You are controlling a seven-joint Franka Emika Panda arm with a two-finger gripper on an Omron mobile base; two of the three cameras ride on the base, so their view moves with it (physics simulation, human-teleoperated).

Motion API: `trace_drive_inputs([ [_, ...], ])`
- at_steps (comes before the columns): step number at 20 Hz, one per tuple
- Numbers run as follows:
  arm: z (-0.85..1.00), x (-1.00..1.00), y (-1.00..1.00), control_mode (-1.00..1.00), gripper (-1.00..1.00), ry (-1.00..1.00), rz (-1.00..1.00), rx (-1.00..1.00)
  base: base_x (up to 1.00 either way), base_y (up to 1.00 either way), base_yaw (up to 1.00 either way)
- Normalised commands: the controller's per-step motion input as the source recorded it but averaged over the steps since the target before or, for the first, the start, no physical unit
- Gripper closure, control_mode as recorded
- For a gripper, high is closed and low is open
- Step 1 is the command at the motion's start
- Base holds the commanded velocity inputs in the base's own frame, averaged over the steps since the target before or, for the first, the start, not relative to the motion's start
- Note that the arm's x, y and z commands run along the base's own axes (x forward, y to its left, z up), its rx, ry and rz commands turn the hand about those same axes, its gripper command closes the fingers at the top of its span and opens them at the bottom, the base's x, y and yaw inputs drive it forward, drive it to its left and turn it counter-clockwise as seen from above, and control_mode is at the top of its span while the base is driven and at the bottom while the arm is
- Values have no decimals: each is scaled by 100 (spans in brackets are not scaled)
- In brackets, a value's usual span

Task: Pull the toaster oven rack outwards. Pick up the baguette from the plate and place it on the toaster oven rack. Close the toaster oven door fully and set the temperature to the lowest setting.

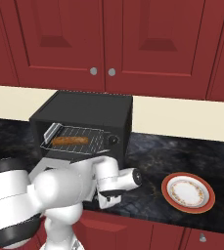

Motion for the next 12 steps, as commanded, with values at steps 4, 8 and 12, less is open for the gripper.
trace_drive_inputs([
  [4, -4, 11, 30, -100, -100, 0, 0, 5, 0, 0, 0],
  [8, 0, 15, 31, -100, -100, 0, 1, 14, 0, 0, 0],
  [12, 14, 21, 11, -100, -100, 0, 1, 23, 0, 0, 0],
])
